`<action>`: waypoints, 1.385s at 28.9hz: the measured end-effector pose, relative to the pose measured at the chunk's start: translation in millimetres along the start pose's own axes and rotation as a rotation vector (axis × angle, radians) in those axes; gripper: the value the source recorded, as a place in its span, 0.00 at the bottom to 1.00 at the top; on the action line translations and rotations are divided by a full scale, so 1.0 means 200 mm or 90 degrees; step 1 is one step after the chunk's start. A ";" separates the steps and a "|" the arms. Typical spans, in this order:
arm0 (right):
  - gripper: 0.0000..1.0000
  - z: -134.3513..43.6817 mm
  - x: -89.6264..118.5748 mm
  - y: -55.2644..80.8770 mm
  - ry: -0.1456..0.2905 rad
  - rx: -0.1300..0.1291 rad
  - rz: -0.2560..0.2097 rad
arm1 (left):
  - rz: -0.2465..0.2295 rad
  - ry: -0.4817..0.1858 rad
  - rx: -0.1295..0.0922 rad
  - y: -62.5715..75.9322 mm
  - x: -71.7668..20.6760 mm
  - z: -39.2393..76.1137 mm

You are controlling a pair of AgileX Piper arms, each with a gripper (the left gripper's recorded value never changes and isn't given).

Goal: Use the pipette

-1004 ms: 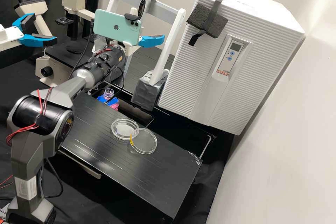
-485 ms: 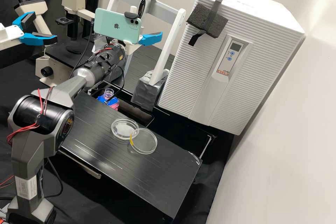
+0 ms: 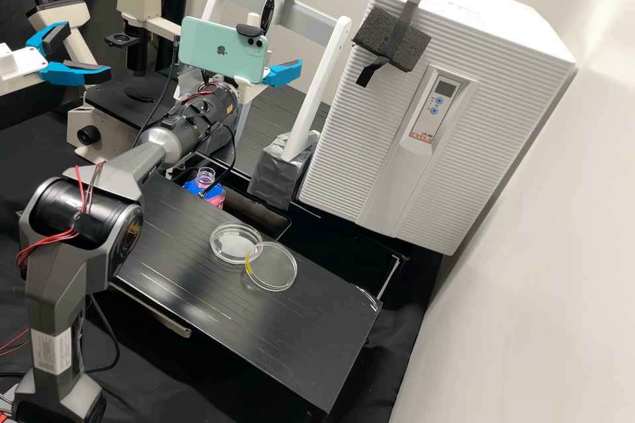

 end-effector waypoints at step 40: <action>0.00 -0.08 0.00 -0.02 0.016 0.013 -0.011 | 0.001 0.005 -0.008 0.00 -0.001 -0.01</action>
